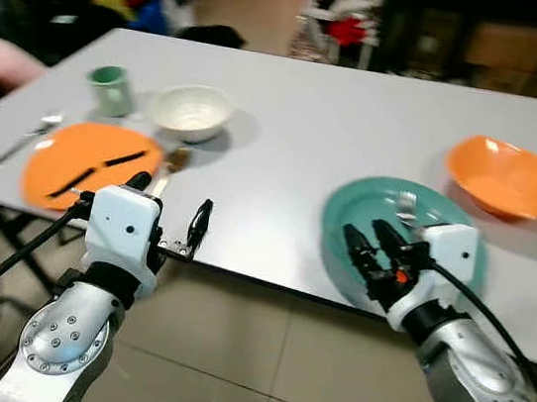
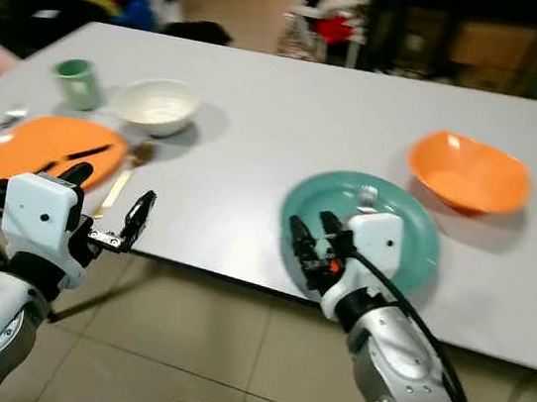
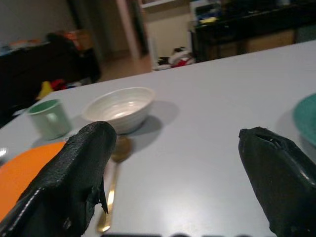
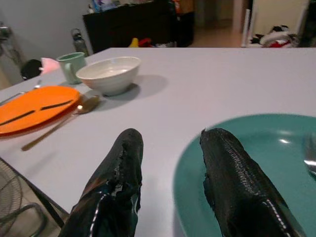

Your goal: Setting the table

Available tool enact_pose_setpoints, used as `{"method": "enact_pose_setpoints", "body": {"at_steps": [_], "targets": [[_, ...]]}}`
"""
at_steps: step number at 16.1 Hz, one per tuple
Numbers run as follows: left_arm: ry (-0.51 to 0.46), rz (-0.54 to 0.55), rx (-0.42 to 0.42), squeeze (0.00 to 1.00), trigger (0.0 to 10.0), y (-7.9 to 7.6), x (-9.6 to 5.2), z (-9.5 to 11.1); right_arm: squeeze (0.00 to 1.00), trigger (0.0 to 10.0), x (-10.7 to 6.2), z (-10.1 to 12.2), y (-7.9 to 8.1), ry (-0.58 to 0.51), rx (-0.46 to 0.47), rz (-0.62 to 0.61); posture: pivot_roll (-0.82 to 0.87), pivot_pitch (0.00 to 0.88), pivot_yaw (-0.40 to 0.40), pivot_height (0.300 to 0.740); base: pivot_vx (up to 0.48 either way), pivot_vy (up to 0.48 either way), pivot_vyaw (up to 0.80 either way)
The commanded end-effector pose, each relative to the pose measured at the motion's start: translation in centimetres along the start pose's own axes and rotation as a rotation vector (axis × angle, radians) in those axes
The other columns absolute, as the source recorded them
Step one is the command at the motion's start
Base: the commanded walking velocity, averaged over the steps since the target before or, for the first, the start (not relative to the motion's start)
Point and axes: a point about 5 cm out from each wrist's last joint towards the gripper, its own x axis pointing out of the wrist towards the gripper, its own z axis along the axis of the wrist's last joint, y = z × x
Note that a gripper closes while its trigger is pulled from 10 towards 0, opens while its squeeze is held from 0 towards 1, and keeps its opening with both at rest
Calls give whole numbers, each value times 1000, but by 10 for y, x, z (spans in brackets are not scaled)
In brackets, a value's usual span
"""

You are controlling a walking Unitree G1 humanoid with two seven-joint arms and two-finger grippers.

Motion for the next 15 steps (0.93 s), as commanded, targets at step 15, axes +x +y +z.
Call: {"method": "enact_pose_setpoints", "body": {"at_steps": [15], "targets": [[43, 43, -12, 0, 10000, 4, -9, -7, 0, 10000, 6, -6, 2, 18, 48, 33, -77, 0, 90, 740, 0, 0, 800]]}}
